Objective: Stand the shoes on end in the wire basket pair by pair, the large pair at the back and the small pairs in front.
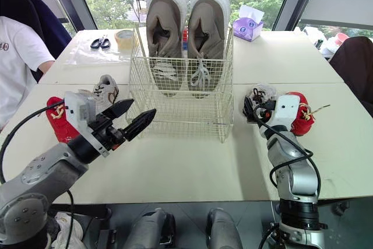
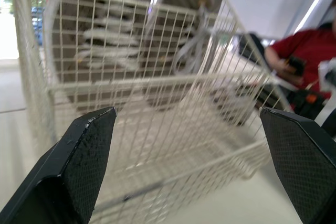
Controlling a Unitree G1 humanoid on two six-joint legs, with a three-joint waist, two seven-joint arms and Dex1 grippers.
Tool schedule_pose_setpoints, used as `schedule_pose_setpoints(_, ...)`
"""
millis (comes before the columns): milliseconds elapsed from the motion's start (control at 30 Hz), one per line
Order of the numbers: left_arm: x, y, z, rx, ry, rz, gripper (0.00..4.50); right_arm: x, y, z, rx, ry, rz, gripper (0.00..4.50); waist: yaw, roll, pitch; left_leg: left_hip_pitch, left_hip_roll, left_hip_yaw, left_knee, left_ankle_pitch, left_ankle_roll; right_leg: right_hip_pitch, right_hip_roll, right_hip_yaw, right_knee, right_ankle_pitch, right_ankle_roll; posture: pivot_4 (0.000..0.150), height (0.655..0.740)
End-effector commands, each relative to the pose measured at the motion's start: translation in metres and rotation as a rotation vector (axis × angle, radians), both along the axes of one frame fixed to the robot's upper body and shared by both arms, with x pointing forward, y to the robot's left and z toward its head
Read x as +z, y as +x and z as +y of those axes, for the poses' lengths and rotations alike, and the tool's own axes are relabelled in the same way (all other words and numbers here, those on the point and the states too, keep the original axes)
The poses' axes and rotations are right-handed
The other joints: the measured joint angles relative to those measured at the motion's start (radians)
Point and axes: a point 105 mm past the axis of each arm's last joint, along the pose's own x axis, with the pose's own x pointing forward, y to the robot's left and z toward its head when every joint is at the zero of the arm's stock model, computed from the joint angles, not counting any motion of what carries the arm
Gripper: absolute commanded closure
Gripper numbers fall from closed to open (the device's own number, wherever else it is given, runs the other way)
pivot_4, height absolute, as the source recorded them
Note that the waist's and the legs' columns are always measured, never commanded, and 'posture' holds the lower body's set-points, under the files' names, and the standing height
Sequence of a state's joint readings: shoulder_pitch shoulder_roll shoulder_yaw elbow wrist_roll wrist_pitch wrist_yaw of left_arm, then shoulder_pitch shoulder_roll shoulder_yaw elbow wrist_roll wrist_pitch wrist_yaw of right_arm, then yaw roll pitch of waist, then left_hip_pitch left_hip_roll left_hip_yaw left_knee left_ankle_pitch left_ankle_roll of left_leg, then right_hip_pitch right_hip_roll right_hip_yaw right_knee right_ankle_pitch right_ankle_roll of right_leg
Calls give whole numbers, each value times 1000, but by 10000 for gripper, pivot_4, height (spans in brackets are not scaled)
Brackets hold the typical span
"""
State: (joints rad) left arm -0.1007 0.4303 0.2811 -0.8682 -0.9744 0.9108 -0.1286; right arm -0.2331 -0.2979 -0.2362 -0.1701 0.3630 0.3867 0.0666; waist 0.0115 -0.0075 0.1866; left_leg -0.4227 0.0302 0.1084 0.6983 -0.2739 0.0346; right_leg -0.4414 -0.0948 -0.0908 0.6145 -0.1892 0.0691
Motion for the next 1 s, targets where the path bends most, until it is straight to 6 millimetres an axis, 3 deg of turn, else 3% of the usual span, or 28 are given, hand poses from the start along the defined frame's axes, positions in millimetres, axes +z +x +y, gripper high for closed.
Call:
schedule_pose_setpoints(33,9,-3,-3,-1,1,-62,454,1,8,3,-37,-8,-27,0,-1,0,0,0,0,0,0,0,0,0,0,0,0,0,0,1500,7400)
schedule_pose_setpoints(367,6,-4,-10,-47,87,-84,454,-42,42,-7,-229,-26,106,0,-6,1,0,0,0,0,-1,0,0,-1,0,0,0,0,-1,1500,7400)
schedule_pose_setpoints(467,6,-5,-9,-47,87,-85,0,-53,43,-11,-261,7,144,8137,-4,1,0,0,0,0,-1,0,0,-1,0,0,0,0,-1,1500,7400)
schedule_pose_setpoints(633,6,-5,-6,-43,90,-80,0,-56,40,-10,-253,28,138,30028,-2,1,-1,0,0,0,-1,0,0,1,0,0,-1,0,-1,1500,7400)
schedule_pose_setpoints(700,7,-4,-5,-49,79,-74,0,-52,38,-13,-262,29,118,36213,-2,1,-1,0,0,-1,-1,0,0,1,0,0,-1,0,-1,1500,7400)
schedule_pose_setpoints(733,10,-4,-5,-64,46,-68,0,-42,37,-18,-277,24,82,38518,-1,1,-1,0,0,-1,-1,0,0,1,0,0,-1,0,-1,1500,7400)
schedule_pose_setpoints(800,17,-5,-5,-112,-3,-52,0,-8,36,-29,-300,-10,-39,38518,2,1,0,0,0,-1,-1,0,0,0,0,0,-1,0,-1,1500,7400)
schedule_pose_setpoints(967,45,-12,14,-241,-154,-8,0,125,29,-51,-311,-141,-428,38518,-8,10,5,-3,-1,0,0,0,0,-4,-1,1,-1,0,-1,1500,7400)
schedule_pose_setpoints(1000,51,-12,18,-250,-180,-6,0,143,27,-52,-305,-151,-476,38518,-10,11,6,-3,-1,0,-1,0,-1,-4,-1,1,0,0,0,1500,7400)
